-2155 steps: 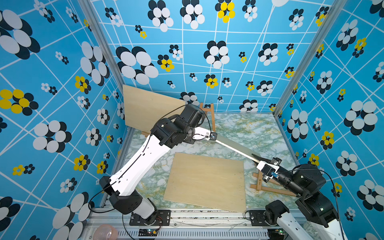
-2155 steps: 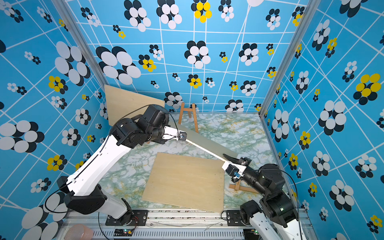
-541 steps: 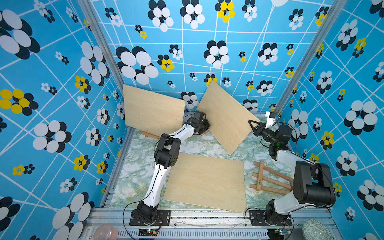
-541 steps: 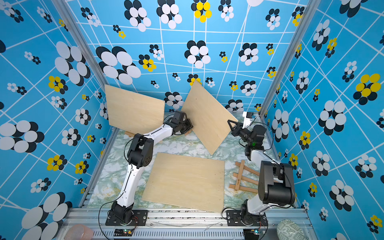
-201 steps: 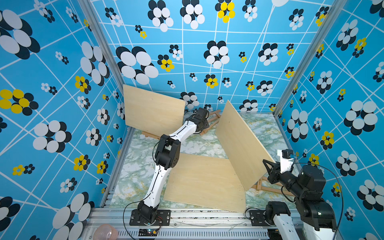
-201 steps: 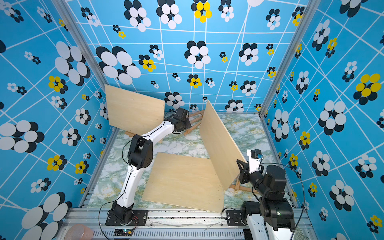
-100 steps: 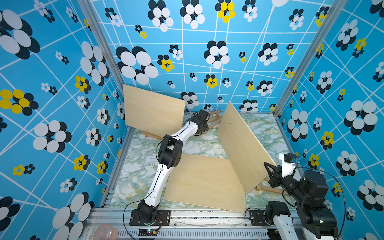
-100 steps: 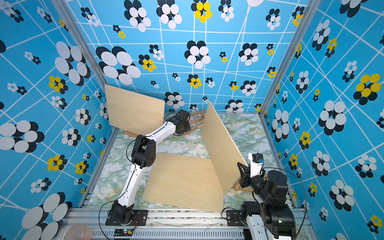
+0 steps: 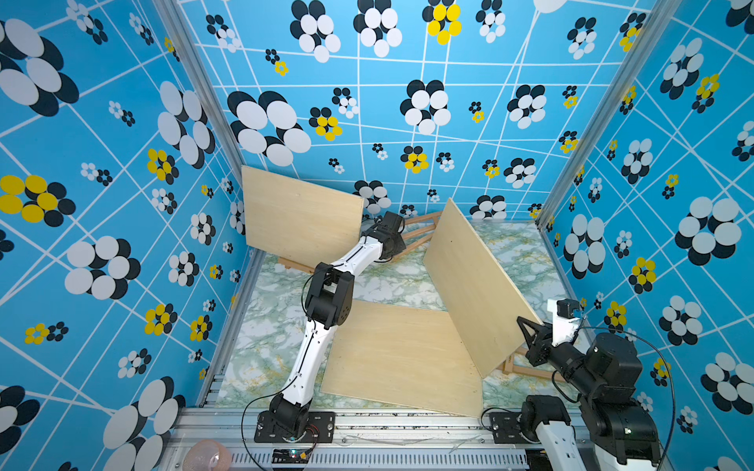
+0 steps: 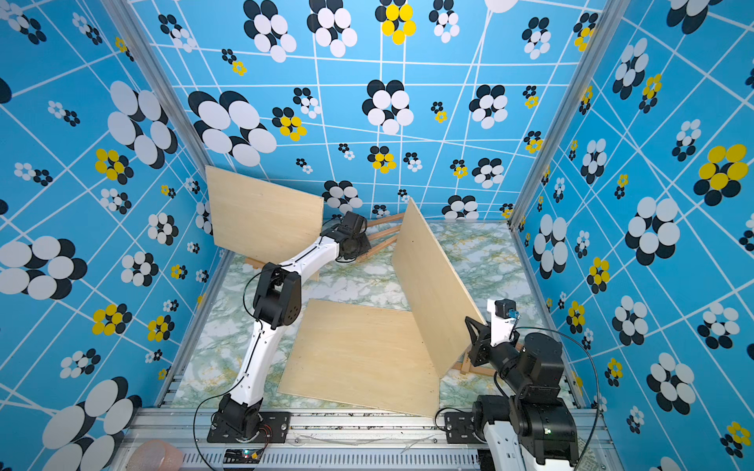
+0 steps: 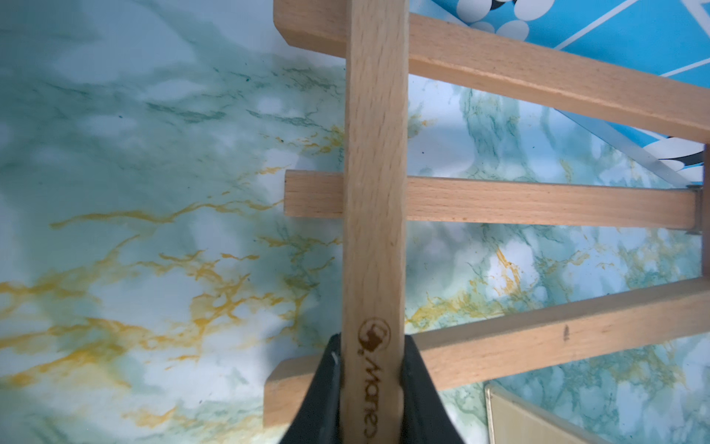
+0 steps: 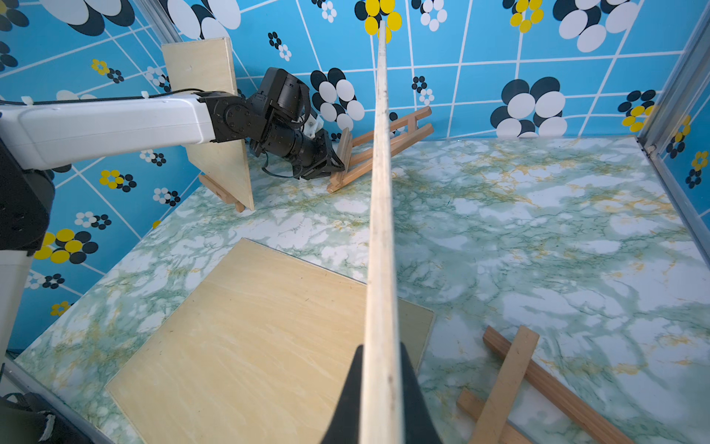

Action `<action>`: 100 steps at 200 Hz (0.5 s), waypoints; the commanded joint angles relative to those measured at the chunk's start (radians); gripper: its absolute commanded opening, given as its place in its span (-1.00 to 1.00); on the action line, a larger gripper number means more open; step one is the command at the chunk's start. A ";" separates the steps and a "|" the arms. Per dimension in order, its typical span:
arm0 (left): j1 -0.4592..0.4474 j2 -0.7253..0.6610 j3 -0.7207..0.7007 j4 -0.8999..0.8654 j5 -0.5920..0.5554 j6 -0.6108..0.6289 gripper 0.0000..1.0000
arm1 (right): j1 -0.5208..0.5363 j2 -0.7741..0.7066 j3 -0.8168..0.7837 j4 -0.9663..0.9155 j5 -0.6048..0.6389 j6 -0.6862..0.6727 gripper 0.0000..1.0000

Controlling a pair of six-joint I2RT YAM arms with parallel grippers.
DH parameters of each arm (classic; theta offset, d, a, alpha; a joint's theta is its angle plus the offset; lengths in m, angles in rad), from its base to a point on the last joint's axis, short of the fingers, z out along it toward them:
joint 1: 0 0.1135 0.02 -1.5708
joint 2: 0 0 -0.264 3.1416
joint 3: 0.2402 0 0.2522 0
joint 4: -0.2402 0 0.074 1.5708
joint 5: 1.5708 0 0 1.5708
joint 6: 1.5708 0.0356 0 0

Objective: Assemble the easel
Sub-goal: Pick up the easel at the center of the board.

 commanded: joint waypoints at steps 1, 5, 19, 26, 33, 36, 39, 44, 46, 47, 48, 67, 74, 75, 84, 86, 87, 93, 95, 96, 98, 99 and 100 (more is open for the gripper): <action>0.013 -0.074 -0.025 0.091 0.103 -0.066 -1.00 | 0.003 -0.018 -0.008 0.032 -0.042 -0.009 -1.00; 0.013 -0.080 -0.023 0.093 0.107 -0.069 -1.00 | 0.002 -0.020 -0.009 0.033 -0.044 -0.008 -1.00; 0.018 -0.107 -0.049 0.141 0.137 -0.108 -1.00 | 0.003 -0.030 -0.015 0.039 -0.048 0.000 -1.00; 0.021 -0.122 -0.065 0.164 0.149 -0.128 -1.00 | 0.003 -0.037 -0.017 0.040 -0.048 0.002 -1.00; 0.024 -0.131 -0.074 0.186 0.161 -0.148 -1.00 | 0.002 -0.042 -0.015 0.042 -0.049 0.003 -1.00; 0.025 -0.134 -0.073 0.189 0.166 -0.153 -1.00 | 0.002 -0.044 -0.013 0.041 -0.051 0.002 -1.00; 0.025 -0.136 -0.071 0.188 0.171 -0.156 -1.00 | 0.002 -0.046 -0.011 0.043 -0.054 0.002 -1.00; 0.027 -0.136 -0.065 0.185 0.175 -0.159 -1.00 | 0.003 -0.048 -0.010 0.043 -0.056 0.004 -1.00; 0.027 -0.137 -0.065 0.186 0.177 -0.161 -1.00 | 0.003 -0.050 -0.009 0.041 -0.057 0.003 -1.00; 0.027 -0.138 -0.064 0.187 0.178 -0.163 -1.00 | 0.003 -0.050 -0.007 0.041 -0.058 0.003 -1.00; 0.029 -0.138 -0.064 0.187 0.179 -0.163 -1.00 | 0.003 -0.050 -0.008 0.040 -0.059 0.003 -1.00; 0.036 -0.156 -0.079 0.204 0.182 -0.180 -1.00 | 0.002 -0.063 0.010 0.012 -0.074 -0.003 -1.00; 0.039 -0.163 -0.091 0.217 0.185 -0.189 -1.00 | 0.003 -0.077 0.011 0.016 -0.080 -0.003 -1.00; 0.038 -0.163 -0.093 0.219 0.186 -0.192 -1.00 | 0.003 -0.079 0.010 0.018 -0.080 -0.002 -1.00; 0.042 -0.165 -0.107 0.244 0.200 -0.213 -1.00 | 0.002 -0.093 0.014 0.024 -0.074 0.014 -1.00; 0.043 -0.165 -0.112 0.252 0.206 -0.219 -1.00 | 0.002 -0.092 0.015 0.024 -0.073 0.015 -1.00; 0.043 -0.165 -0.114 0.256 0.208 -0.222 -1.00 | 0.003 -0.093 0.017 0.024 -0.073 0.016 -1.00; 0.047 -0.162 -0.123 0.281 0.223 -0.239 -1.00 | 0.002 -0.090 0.025 0.021 -0.075 0.018 -1.00; 0.047 -0.161 -0.125 0.288 0.227 -0.247 -1.00 | 0.002 -0.089 0.026 0.021 -0.077 0.017 -1.00; 0.048 -0.160 -0.127 0.292 0.229 -0.249 -1.00 | 0.003 -0.089 0.029 0.021 -0.078 0.017 -1.00; 0.048 -0.159 -0.130 0.299 0.233 -0.254 -1.00 | 0.003 -0.088 0.030 0.020 -0.079 0.017 -1.00; 0.048 -0.159 -0.131 0.303 0.235 -0.256 -1.00 | 0.002 -0.088 0.031 0.019 -0.080 0.017 -1.00; 0.048 -0.159 -0.132 0.305 0.236 -0.259 -1.00 | 0.002 -0.088 0.032 0.019 -0.080 0.017 -1.00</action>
